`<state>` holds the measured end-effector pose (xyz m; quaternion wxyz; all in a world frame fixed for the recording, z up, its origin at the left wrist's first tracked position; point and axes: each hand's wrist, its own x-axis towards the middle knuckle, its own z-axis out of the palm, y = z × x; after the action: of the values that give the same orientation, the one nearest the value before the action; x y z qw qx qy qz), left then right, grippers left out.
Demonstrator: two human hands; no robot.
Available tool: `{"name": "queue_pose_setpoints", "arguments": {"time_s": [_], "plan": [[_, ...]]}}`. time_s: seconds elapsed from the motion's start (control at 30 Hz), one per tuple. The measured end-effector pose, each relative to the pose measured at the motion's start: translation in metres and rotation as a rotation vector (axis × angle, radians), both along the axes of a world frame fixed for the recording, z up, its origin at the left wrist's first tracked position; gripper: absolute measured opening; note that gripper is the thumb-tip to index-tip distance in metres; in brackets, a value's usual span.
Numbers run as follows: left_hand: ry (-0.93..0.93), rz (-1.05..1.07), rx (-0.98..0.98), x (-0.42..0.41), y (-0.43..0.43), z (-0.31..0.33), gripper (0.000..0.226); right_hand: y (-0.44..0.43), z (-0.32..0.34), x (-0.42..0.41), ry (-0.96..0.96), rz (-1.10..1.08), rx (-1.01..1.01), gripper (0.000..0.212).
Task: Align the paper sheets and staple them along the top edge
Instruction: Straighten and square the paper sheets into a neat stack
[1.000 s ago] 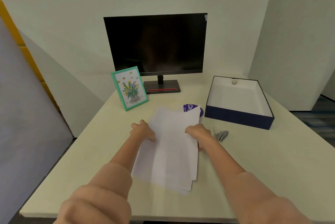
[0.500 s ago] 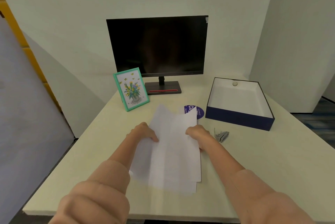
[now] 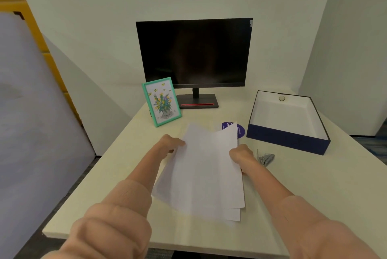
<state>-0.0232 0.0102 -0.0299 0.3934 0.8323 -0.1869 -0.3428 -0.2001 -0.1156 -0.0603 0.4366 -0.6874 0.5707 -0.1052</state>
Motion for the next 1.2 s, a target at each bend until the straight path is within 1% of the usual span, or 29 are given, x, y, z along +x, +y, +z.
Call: {"name": "queue_pose_setpoints", "arguments": {"time_s": [0.07,0.1,0.17,0.23,0.3,0.37,0.4,0.47,0.5,0.57,0.63,0.73,0.8,0.87,0.9,0.97,1.03,1.1,1.17,1.2], "plan": [[-0.029,0.025,-0.036,0.002,-0.003,0.000,0.034,-0.001,-0.003,0.001,-0.028,-0.004,0.009,0.030],[-0.039,0.022,-0.038,0.001,-0.004,0.001,0.035,-0.001,-0.003,0.002,-0.043,-0.002,0.023,0.031],[-0.032,-0.017,-0.018,-0.001,-0.005,0.000,0.045,0.001,-0.003,0.004,-0.070,0.009,0.071,0.034],[-0.016,-0.046,-0.038,0.001,-0.004,-0.002,0.049,0.000,-0.005,0.006,-0.087,0.005,0.103,0.037],[0.036,-0.062,-0.116,0.003,0.000,0.003,0.048,-0.004,-0.005,0.006,-0.089,-0.014,0.094,0.041],[0.119,-0.088,-0.239,0.007,0.008,0.015,0.042,-0.005,0.004,0.003,-0.126,-0.023,0.096,0.039],[0.165,-0.104,-0.310,0.010,0.012,0.020,0.037,-0.004,0.011,0.001,-0.195,-0.025,0.139,0.033],[0.231,-0.126,-0.420,0.015,0.022,0.031,0.031,0.000,0.027,-0.003,-0.391,-0.016,0.289,0.018],[0.244,-0.124,-0.457,0.016,0.025,0.035,0.028,-0.001,0.035,-0.004,-0.481,-0.009,0.364,0.017],[0.238,-0.104,-0.532,0.016,0.029,0.042,0.022,-0.005,0.050,0.000,-0.613,0.019,0.475,0.027],[0.178,-0.039,-0.615,0.012,0.028,0.050,0.022,-0.009,0.065,0.008,-0.728,0.009,0.518,0.035],[-0.026,0.109,-0.705,0.002,0.019,0.064,0.030,-0.012,0.092,0.018,-0.850,0.028,0.428,0.033],[-0.189,0.169,-0.729,-0.006,0.014,0.073,0.039,-0.011,0.109,0.021,-0.929,0.085,0.338,0.028],[-0.345,0.217,-0.743,-0.016,0.012,0.081,0.041,-0.007,0.120,0.024,-0.983,0.141,0.244,0.024],[-0.400,0.236,-0.744,-0.020,0.011,0.083,0.039,-0.006,0.122,0.026,-1.002,0.161,0.201,0.026],[-0.461,0.245,-0.741,-0.024,0.011,0.082,0.038,-0.003,0.122,0.028,-1.004,0.178,0.138,0.033],[-0.479,0.233,-0.726,-0.026,0.011,0.079,0.037,-0.001,0.118,0.028,-0.976,0.184,0.097,0.041],[-0.489,0.237,-0.717,-0.026,0.013,0.075,0.037,0.003,0.115,0.026,-0.954,0.200,0.042,0.045],[-0.517,0.254,-0.723,-0.025,0.016,0.074,0.043,0.006,0.113,0.025,-0.941,0.194,-0.037,0.046],[-0.538,0.259,-0.729,-0.024,0.016,0.075,0.049,0.007,0.113,0.026,-0.942,0.191,-0.082,0.049]]}}
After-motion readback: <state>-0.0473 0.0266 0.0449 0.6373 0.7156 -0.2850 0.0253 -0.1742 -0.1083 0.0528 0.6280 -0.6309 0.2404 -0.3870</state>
